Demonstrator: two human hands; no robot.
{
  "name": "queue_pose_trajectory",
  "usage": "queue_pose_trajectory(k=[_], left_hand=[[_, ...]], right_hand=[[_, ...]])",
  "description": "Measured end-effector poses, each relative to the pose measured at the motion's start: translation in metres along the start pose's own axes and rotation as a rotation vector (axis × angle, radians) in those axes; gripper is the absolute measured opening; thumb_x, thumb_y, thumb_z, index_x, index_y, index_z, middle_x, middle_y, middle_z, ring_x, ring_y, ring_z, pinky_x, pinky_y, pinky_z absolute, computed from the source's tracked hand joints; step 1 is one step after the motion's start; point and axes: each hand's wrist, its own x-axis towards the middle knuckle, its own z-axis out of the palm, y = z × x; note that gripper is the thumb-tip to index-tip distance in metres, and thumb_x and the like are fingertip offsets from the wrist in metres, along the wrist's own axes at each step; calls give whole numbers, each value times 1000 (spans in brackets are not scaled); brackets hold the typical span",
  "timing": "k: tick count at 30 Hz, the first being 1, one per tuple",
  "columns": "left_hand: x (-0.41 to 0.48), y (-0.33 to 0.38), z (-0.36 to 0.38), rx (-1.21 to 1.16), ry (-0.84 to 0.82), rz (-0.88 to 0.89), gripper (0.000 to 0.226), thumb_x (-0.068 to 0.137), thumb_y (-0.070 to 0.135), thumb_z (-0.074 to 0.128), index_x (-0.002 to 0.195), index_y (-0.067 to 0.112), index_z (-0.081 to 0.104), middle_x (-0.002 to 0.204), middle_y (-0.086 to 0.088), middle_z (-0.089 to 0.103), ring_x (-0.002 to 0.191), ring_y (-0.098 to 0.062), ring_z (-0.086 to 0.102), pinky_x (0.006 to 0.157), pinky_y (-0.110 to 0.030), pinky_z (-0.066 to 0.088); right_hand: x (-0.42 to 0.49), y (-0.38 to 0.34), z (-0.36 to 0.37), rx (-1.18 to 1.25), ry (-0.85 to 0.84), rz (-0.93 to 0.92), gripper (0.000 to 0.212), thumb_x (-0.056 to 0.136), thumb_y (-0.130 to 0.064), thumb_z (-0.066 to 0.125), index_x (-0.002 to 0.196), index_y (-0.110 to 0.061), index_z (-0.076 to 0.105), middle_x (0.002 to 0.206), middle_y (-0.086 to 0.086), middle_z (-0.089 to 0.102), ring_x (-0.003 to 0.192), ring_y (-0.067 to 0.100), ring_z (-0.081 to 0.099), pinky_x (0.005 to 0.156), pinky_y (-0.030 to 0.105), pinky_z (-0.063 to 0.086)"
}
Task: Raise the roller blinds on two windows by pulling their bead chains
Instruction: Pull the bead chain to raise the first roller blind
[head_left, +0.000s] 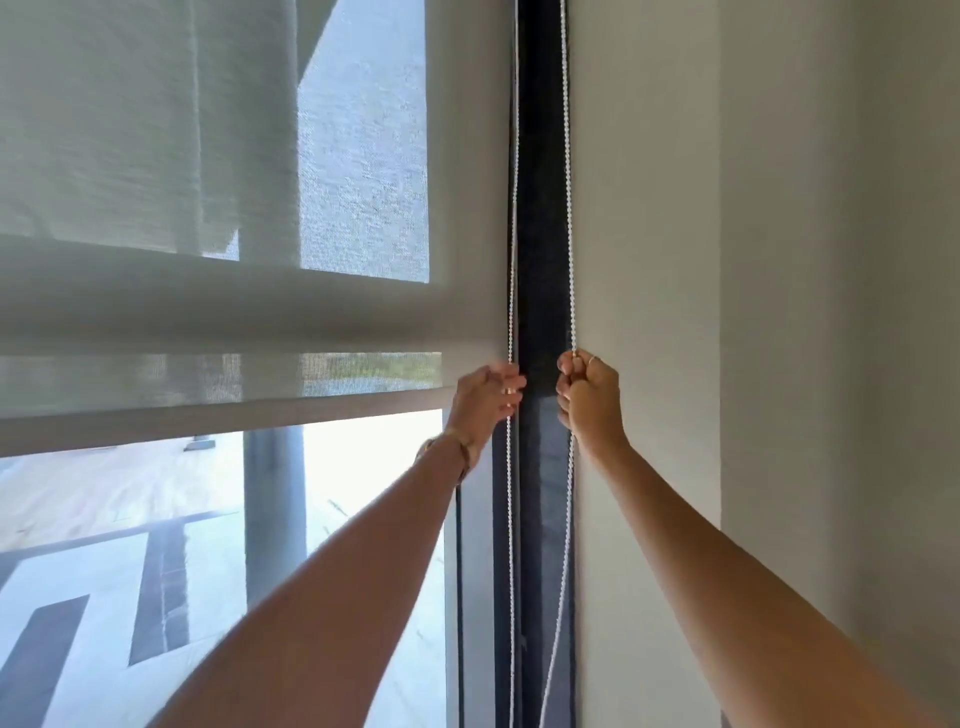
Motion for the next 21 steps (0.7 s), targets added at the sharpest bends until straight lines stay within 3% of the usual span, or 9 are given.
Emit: queue_pose_trajectory(k=[5,10,13,17,19,21], left_hand=[[22,38,18,-52,-65,35,39,99,22,38,128,-3,48,124,-20,58,113,-33,58,91,-32,48],[20,41,45,-245,-63,-44,19,99,14,37,110,4,49,86,-13,62,71,-22,63,65,-26,55],[19,37,54,-308,-49,-83,19,96,4,33,108,5,47,78,-11,60,49,-14,64,53,-24,55],[23,32,56,-229,55,-6,35,94,-1,24,99,8,58,59,-2,46,34,-4,38,38,-17,34],[25,26,57,-150,67,64,39,90,-2,25,80,10,60,54,2,39,35,-3,31,39,-17,27],[27,21,58,-96,104,139,39,81,-7,24,64,14,51,53,3,38,40,-5,31,42,-18,27]], right_hand=[[-24,28,0,28,-2,98,39,70,14,18,61,-18,37,53,-1,24,38,5,16,34,14,13],[-47,49,12,52,5,140,37,70,15,19,60,-17,35,52,-2,22,38,6,15,34,13,14],[-62,62,12,12,17,153,37,69,15,19,60,-17,35,54,-1,23,39,7,14,36,16,13],[-74,78,3,-10,10,164,35,70,6,24,54,-22,37,53,-3,24,41,8,14,36,15,14],[-72,82,-2,-15,-3,146,24,69,-3,28,56,-21,39,53,-2,24,43,10,15,37,16,15],[-68,88,-3,-49,-15,123,24,84,-6,34,64,-15,44,56,1,27,43,10,18,36,17,17]])
